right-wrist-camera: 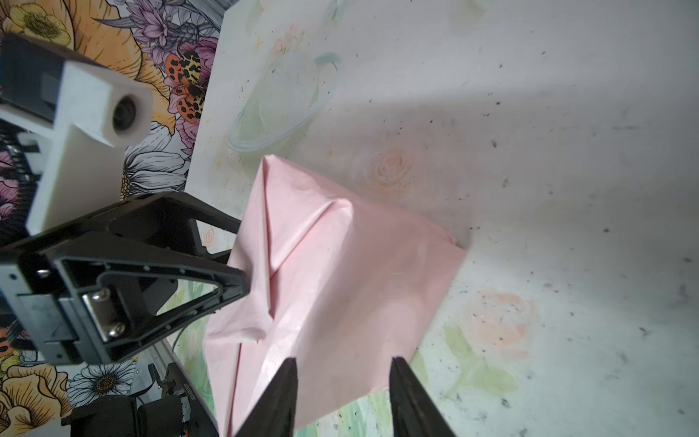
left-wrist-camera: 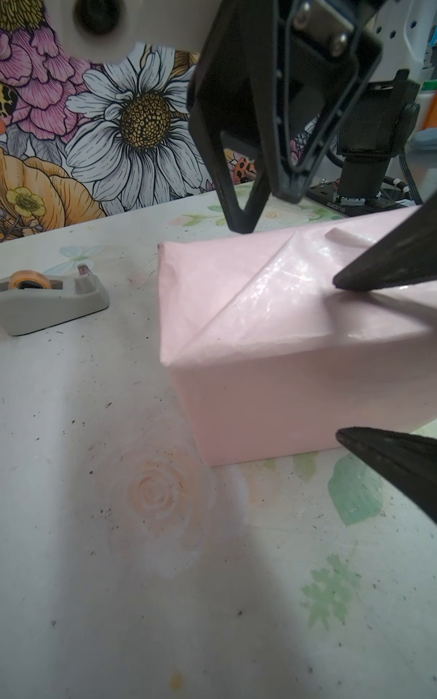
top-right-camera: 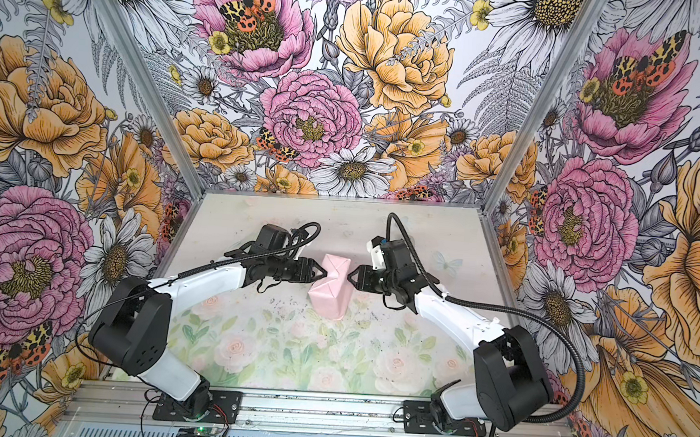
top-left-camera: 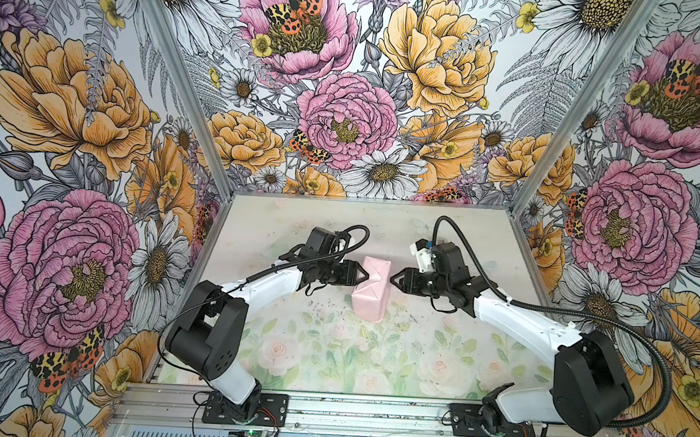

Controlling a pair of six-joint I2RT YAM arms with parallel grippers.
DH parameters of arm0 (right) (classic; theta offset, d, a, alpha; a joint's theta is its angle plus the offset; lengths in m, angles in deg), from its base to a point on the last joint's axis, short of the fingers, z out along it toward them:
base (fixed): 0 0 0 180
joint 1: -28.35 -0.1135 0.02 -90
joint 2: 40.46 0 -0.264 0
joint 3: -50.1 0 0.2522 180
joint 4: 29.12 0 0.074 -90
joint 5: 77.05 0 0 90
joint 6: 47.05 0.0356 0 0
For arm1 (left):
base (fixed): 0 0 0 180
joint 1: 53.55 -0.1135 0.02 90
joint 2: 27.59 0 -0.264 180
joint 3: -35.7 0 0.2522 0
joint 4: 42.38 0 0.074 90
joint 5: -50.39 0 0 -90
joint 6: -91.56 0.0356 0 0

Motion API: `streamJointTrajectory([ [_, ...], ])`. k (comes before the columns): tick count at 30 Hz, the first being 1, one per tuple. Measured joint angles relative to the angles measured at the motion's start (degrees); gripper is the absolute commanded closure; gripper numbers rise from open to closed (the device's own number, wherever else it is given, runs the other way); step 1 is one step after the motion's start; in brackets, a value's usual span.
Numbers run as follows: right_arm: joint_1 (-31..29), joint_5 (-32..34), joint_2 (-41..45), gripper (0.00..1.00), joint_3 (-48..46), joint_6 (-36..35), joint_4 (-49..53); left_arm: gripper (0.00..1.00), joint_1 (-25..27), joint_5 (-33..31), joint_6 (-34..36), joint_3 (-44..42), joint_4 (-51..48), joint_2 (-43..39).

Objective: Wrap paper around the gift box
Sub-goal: 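Move the right gripper to the grey tape dispenser while the left gripper holds the box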

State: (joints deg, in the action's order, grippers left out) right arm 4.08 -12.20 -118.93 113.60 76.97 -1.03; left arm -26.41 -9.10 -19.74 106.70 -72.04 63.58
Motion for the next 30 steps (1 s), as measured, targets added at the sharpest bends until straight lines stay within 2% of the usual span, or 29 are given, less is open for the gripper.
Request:
streamJointTrajectory([
  [7,14.12,-6.73,-1.42,0.64,0.04,-7.5,0.2,0.41,0.28,-0.79,0.04,0.0,0.33,-0.02],
  [15,27.39,-12.48,-16.68,0.68,5.97,-15.63,0.94,0.41,0.5,-1.11,0.2,0.0,0.31,-0.11],
  [22,31.23,-17.7,-26.47,0.7,13.79,-20.35,1.38,0.41,0.76,-1.79,0.22,0.0,0.26,-0.31],
  [30,32.24,-22.71,-34.03,0.72,20.96,-21.94,1.73,0.41,0.76,-2.54,0.24,0.0,0.04,-0.61],
])
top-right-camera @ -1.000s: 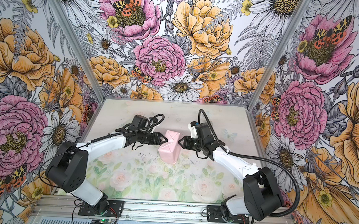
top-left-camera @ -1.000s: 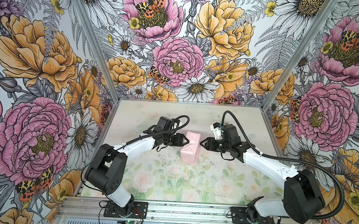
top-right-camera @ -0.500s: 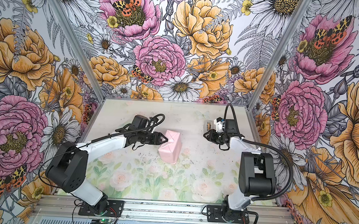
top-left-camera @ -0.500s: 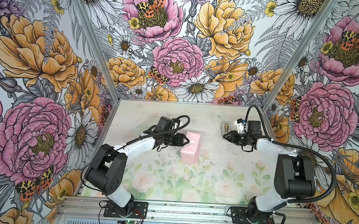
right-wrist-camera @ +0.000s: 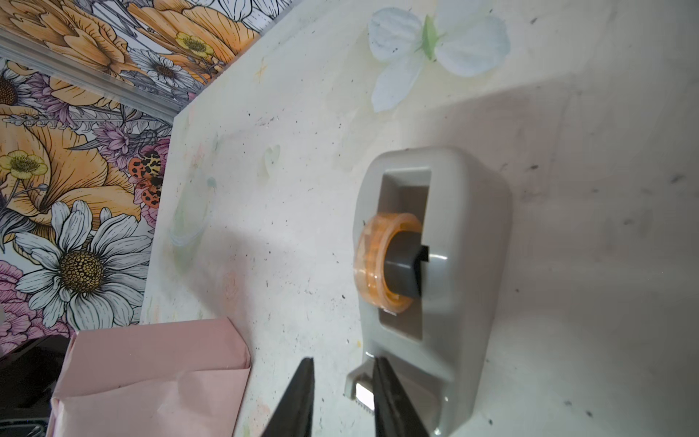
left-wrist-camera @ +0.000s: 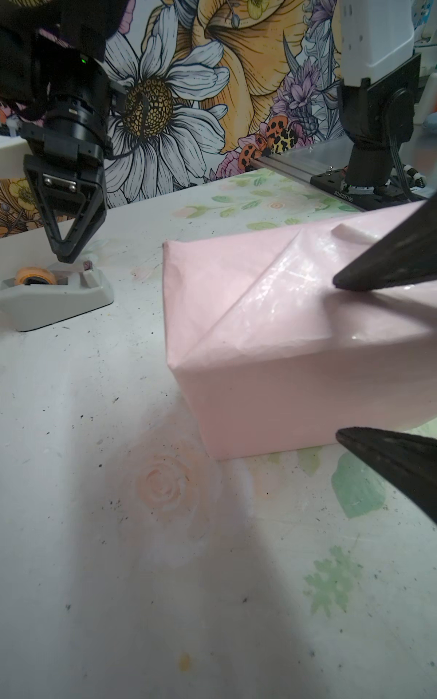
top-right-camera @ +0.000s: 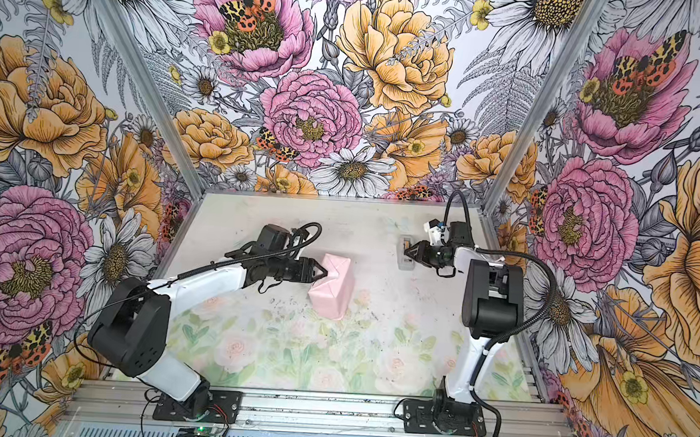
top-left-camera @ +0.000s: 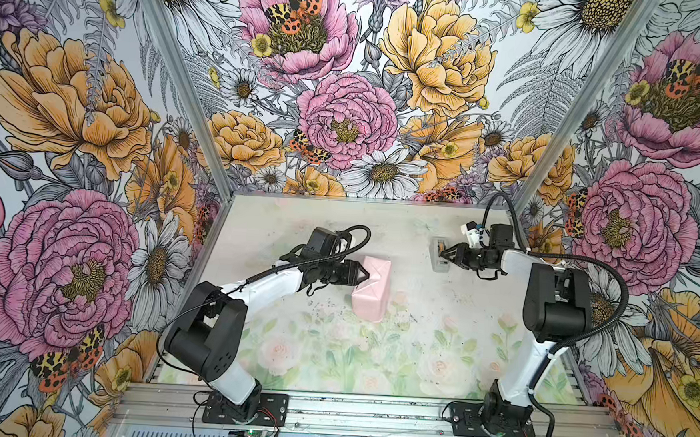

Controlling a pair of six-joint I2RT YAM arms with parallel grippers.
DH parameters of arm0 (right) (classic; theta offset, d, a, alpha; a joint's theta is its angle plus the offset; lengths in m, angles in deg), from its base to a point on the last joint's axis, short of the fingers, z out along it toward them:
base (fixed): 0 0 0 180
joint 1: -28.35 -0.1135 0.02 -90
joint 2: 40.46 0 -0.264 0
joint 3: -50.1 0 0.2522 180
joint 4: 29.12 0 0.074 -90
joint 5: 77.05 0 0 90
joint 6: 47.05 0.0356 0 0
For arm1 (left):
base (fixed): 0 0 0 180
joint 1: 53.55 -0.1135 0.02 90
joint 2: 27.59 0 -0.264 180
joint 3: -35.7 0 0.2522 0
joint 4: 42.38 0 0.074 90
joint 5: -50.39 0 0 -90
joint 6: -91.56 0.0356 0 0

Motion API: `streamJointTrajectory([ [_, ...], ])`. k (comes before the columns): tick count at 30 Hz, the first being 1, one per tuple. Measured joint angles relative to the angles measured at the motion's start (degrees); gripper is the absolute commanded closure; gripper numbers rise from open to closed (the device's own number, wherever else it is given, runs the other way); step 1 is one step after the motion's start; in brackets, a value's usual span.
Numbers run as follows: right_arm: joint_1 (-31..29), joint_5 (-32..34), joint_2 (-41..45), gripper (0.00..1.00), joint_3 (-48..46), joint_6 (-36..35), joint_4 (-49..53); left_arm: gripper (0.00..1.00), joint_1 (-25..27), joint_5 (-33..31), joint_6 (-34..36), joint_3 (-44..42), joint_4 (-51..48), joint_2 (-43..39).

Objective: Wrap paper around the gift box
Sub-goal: 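Move the right gripper to the grey tape dispenser while the left gripper holds the box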

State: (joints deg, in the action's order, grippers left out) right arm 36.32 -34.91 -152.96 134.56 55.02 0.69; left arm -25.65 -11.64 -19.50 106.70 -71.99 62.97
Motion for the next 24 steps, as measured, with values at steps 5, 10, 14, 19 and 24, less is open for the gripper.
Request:
streamJointTrajectory([
  [5,0.2,-0.94,-2.95,0.72,2.67,-1.09,1.55,0.41,0.0,-0.96,0.02,0.0,-0.72,-0.63],
  [10,0.66,-1.05,-4.04,0.72,5.62,-2.62,4.2,0.41,0.0,-2.1,0.22,0.0,-1.53,-1.36],
  [14,0.74,-1.07,-4.96,0.72,8.24,-4.33,6.69,0.41,0.0,-2.71,0.22,0.0,-1.95,-1.6],
  [19,0.83,-1.01,-6.69,0.72,9.9,-6.49,9.68,0.41,0.0,-2.91,0.22,0.0,-1.95,-1.6],
  [24,1.11,-1.05,-7.48,0.72,10.6,-8.0,12.02,0.41,0.0,-2.93,0.22,0.0,-1.95,-1.6],
])
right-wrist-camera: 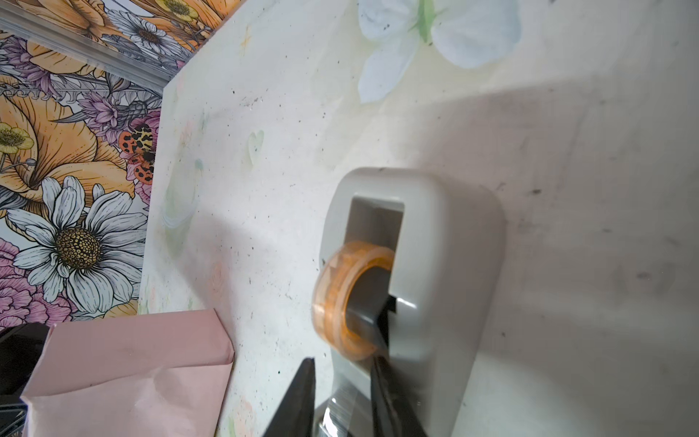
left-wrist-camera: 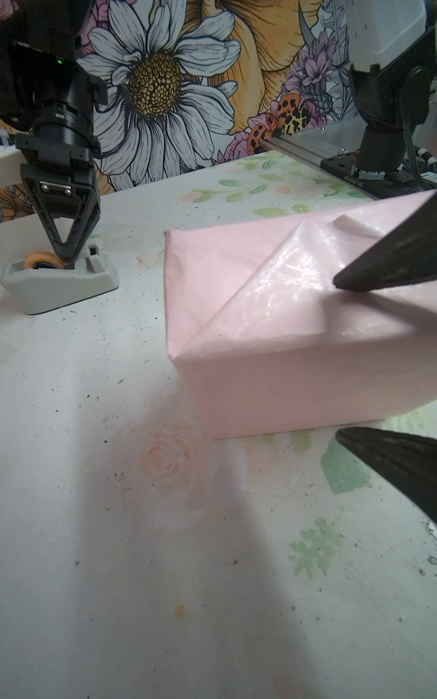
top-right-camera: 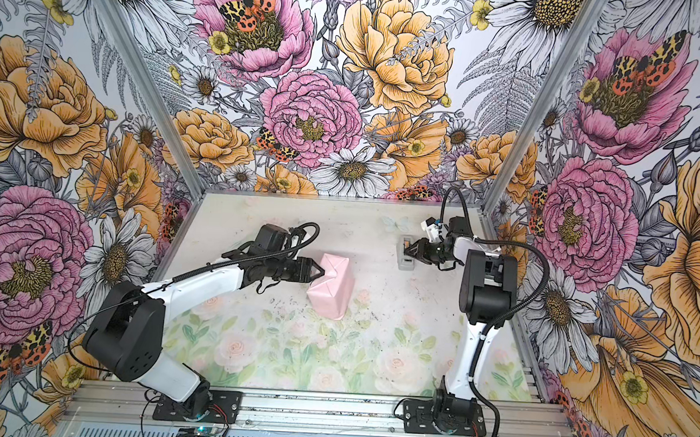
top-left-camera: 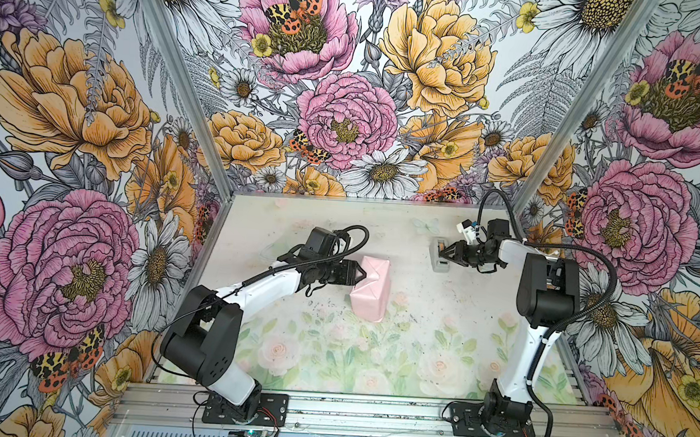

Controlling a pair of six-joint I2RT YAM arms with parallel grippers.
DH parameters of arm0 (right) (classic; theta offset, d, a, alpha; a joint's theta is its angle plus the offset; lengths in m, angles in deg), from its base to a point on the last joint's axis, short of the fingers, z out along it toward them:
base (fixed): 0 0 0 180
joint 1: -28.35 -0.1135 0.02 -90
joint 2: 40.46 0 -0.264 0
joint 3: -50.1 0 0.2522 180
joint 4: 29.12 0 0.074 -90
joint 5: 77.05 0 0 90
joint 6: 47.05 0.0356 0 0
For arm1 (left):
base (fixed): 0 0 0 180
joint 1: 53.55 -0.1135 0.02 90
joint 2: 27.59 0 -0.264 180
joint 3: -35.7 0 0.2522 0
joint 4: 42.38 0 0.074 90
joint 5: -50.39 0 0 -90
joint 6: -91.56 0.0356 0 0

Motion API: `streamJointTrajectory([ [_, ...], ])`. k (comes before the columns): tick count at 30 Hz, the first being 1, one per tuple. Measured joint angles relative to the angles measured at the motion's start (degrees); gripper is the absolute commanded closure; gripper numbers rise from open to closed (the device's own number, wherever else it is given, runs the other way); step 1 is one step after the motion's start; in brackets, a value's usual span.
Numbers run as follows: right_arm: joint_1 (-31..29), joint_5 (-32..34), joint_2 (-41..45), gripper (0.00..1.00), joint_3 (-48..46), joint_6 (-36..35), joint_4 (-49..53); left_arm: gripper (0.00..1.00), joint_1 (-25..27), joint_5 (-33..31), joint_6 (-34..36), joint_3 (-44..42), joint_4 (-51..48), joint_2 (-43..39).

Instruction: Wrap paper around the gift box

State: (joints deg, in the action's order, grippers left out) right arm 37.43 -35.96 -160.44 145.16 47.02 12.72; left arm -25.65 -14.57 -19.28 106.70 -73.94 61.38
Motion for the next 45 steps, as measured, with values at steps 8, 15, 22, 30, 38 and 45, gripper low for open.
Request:
streamJointTrajectory([
  [8,0.26,-1.51,-2.03,0.76,3.32,-3.37,4.96,0.41,0.48,-0.2,0.0,0.0,0.04,0.0],
  [15,0.5,-4.61,-4.79,0.81,6.58,-6.75,10.58,0.41,0.85,-0.24,0.0,0.04,0.02,0.0],
  [22,1.11,-6.58,-5.99,0.82,7.78,-8.5,12.5,0.41,1.01,-0.46,0.02,0.11,0.02,0.0],
  [30,1.9,-10.88,-8.04,0.82,8.94,-9.18,13.35,0.41,1.14,-0.63,0.22,0.11,0.02,0.0],
  [38,2.16,-12.37,-9.05,0.85,9.42,-9.4,13.46,0.41,1.18,-0.66,0.26,0.13,0.02,0.0],
  [45,2.16,-12.57,-9.16,0.89,9.64,-9.55,13.51,0.41,1.25,-0.83,0.39,0.15,0.02,0.0],
])
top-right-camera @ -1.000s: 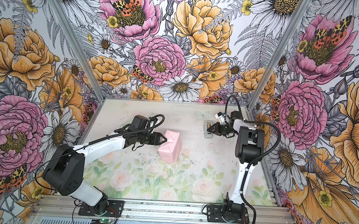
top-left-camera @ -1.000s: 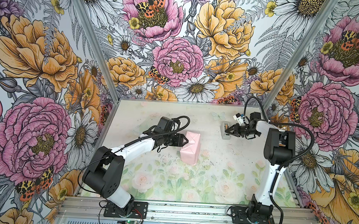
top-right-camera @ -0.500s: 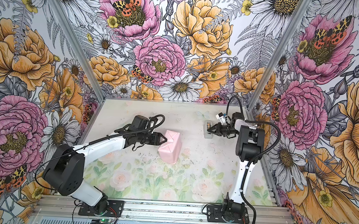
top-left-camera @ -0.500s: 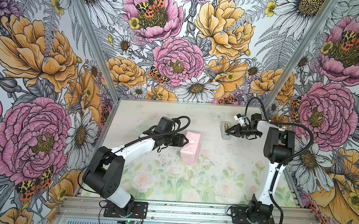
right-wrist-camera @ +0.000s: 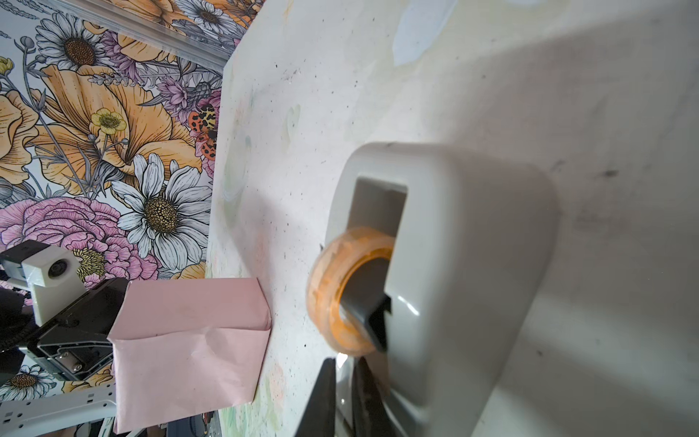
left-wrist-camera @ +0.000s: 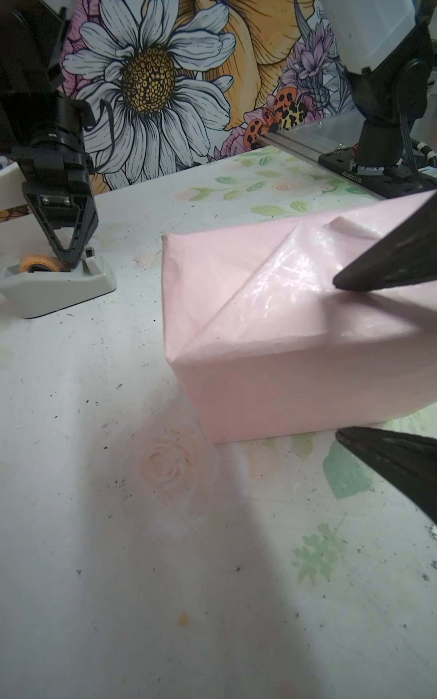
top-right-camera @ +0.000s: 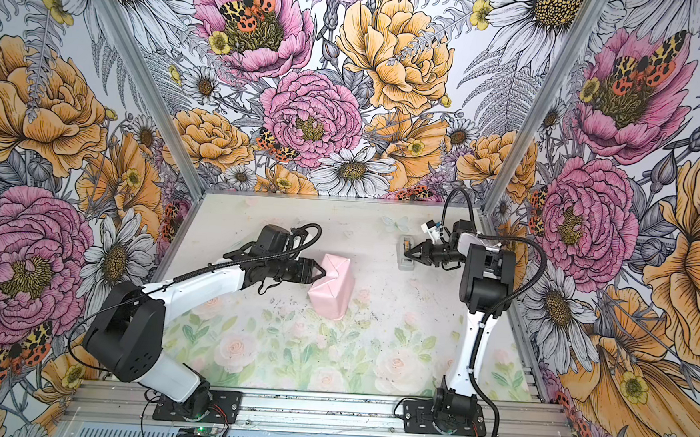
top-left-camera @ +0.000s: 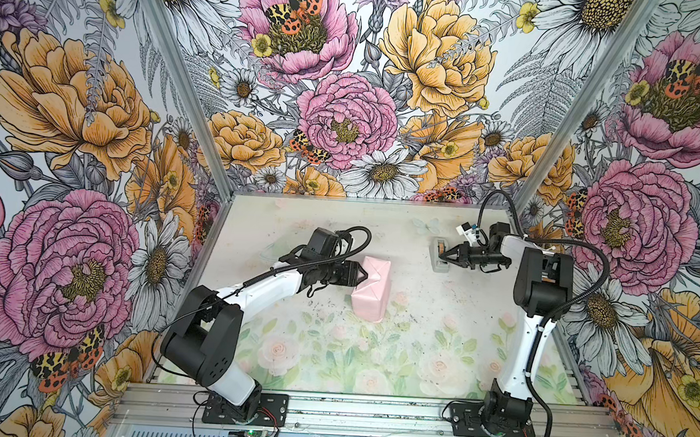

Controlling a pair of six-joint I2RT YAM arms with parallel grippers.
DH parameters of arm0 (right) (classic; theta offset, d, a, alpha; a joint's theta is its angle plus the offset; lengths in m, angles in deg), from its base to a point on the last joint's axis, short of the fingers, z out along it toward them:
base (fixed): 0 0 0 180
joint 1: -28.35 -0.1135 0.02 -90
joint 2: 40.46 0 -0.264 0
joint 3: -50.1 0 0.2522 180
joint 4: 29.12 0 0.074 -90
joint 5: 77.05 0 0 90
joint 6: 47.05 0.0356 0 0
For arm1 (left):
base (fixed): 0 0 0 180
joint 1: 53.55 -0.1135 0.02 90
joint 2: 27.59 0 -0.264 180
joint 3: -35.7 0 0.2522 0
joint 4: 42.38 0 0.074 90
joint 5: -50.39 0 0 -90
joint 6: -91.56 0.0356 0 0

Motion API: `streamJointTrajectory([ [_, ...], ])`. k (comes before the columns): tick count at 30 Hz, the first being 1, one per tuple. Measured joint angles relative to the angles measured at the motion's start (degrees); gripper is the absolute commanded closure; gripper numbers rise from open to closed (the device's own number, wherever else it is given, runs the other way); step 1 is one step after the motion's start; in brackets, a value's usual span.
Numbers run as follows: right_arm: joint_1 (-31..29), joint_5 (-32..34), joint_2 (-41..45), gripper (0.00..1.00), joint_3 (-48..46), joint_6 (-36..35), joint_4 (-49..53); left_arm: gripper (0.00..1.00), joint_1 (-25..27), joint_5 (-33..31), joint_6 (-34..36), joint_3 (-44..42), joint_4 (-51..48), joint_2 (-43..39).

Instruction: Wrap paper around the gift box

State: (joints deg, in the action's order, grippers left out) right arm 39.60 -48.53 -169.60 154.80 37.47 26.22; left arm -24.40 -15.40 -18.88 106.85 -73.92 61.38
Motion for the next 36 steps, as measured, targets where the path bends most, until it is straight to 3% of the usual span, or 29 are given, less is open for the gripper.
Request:
streamJointTrajectory([
  [8,-0.02,-0.72,0.07,1.0,-0.02,0.09,0.24,0.41,0.15,-0.24,0.02,0.07,0.0,0.0],
  [21,-0.02,-0.63,5.03,1.0,-4.57,2.1,0.42,0.41,0.48,-0.92,0.04,0.28,-0.07,0.0],
  [36,0.85,-0.09,13.94,1.0,-14.6,11.04,-5.18,0.41,0.7,-1.36,0.07,0.37,-0.24,0.0],
])
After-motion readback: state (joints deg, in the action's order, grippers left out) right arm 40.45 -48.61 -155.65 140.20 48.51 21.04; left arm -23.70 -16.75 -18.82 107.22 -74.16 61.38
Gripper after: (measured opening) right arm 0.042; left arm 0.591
